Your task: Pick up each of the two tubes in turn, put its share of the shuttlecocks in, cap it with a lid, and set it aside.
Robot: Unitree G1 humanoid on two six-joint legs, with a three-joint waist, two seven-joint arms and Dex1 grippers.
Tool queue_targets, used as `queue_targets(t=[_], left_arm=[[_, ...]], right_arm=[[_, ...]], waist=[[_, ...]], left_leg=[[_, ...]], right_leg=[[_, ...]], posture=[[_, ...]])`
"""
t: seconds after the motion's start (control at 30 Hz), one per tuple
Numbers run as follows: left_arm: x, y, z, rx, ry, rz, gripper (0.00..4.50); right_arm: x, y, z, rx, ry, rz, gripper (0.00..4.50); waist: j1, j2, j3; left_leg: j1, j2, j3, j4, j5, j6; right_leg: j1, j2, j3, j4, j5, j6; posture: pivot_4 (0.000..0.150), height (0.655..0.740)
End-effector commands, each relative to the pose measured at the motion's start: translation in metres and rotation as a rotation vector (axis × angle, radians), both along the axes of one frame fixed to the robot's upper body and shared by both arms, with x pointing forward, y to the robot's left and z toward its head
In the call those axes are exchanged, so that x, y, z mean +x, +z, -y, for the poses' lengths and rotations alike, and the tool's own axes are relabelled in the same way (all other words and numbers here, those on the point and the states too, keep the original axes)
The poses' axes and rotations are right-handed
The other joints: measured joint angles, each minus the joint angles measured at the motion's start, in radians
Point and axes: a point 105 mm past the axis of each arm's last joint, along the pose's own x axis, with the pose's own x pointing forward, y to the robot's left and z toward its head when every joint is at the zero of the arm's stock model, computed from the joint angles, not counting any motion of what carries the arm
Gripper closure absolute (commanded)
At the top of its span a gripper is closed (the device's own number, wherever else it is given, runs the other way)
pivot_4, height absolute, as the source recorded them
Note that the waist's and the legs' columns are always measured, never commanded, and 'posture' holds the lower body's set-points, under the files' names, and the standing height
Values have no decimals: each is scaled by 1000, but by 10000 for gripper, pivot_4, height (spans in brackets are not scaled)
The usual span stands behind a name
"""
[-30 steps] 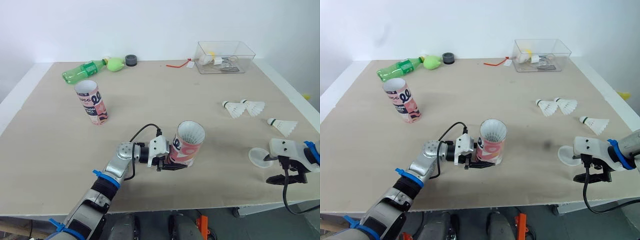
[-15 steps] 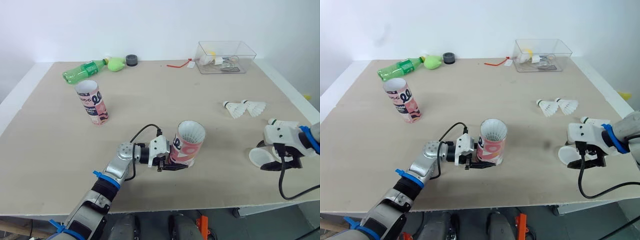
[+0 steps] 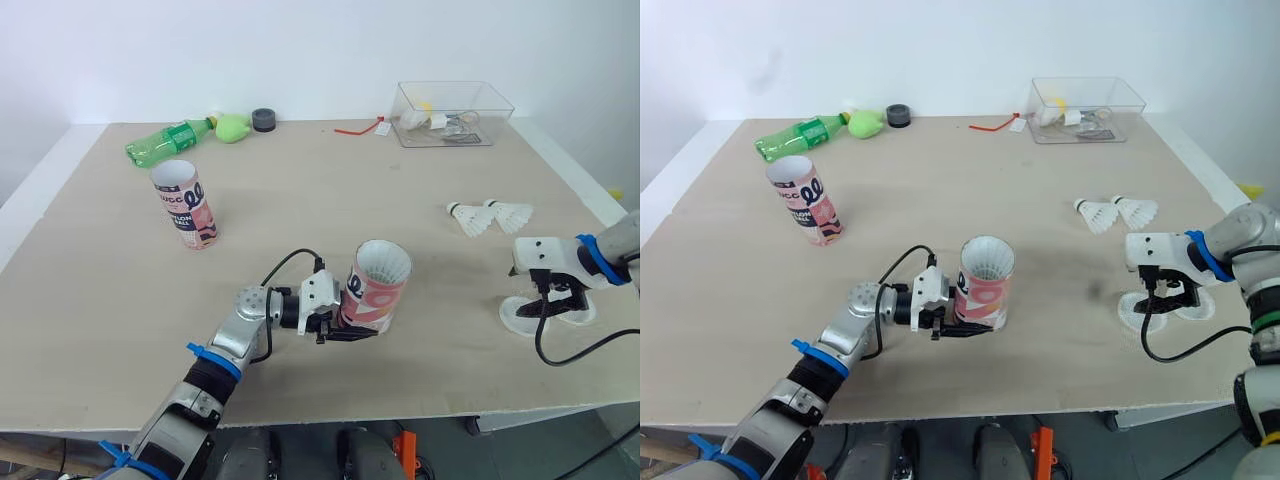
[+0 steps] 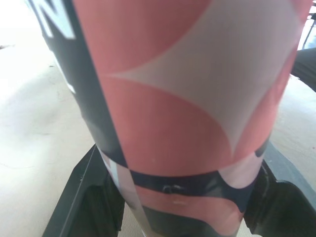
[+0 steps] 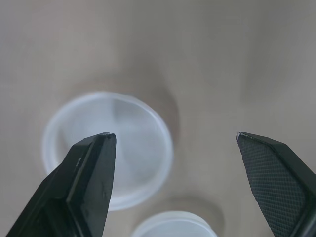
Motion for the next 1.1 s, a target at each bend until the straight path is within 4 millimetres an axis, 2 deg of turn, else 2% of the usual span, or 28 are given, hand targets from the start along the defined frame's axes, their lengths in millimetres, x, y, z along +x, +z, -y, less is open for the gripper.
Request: queue_targets(t=[0.03, 0.17, 0.2, 0.23, 0.43, 0.47, 0.7, 0.8, 0.9, 1.03, 1.1], left_arm=[[-3, 3, 1, -7, -7, 6, 22125], [-3, 2, -1, -5, 3, 2, 22125], [-3, 2, -1, -4, 4, 1, 22125], [-3, 2, -1, -4, 6, 0, 22125], [-3, 2, -2, -4, 11, -1, 22125], [-3, 2, -2, -3, 10, 0, 22125], [-3, 2, -3, 2, 10, 3, 22125], [-3, 1, -3, 5, 12, 3, 22125], [-2, 0, -4, 7, 17, 0, 22125], [4, -2, -6, 2, 50, -14, 22125], [9, -1, -6, -4, 71, -20, 22125]], right_arm=[[0, 2, 8, -37, -5, -5, 2926], [-1, -6, 10, -42, -3, -41, 2926], [-2, -8, 9, -39, 0, -50, 8141], [-3, -11, 9, -34, 0, -62, 11056], [1, -14, 3, -18, 15, -64, 41000], [2, -14, 1, -16, 23, -60, 44546], [5, -14, -9, 15, 60, -55, 44546], [8, -7, -19, 66, 84, -35, 44546], [16, 14, -41, 194, 127, 21, 44546], [22, 72, -71, 220, 283, 177, 44546], [20, 89, -81, 205, 340, 220, 44546]], waist=[[0, 0, 0], [0, 0, 0], [-1, 0, 0], [-1, 0, 0], [-1, 0, 0], [-2, 0, 0], [-2, 0, 0], [-3, 0, 0], [-10, 0, 0], [-9, 5, 2], [-9, 7, 2]], left_leg=[[0, 0, 0, 0, 0, 0], [0, 0, 0, 0, 0, 0], [0, 0, 0, 0, 0, 0], [0, 0, 0, 0, 0, 0], [3, 1, 1, 0, 0, 0], [4, 1, 1, 0, 0, 0], [6, 2, 1, 0, 0, 0], [6, 3, 1, 0, 0, 0], [7, 4, 2, 0, 0, 0], [6, 3, 2, 0, 1, -1], [5, 2, 3, 0, 1, -1]], right_leg=[[0, 0, 0, 0, 0, 0], [0, 0, 1, 0, 0, 0], [0, 0, 1, 0, 0, 0], [0, 0, 1, 0, 0, 0], [2, 0, 1, 0, 2, -1], [3, 0, 1, 0, 2, -2], [4, 1, 0, 0, 2, -3], [4, 1, 0, 0, 2, -4], [4, 2, 1, 0, 3, -4], [3, 2, 2, 1, 4, -4], [1, 1, 2, 1, 4, -3]], posture=[[1500, 7400], [1500, 7400], [1500, 7400], [1500, 7400], [1500, 7400], [1500, 7400], [1500, 7400], [1500, 7400], [1500, 7400], [1500, 7400], [1500, 7400]])
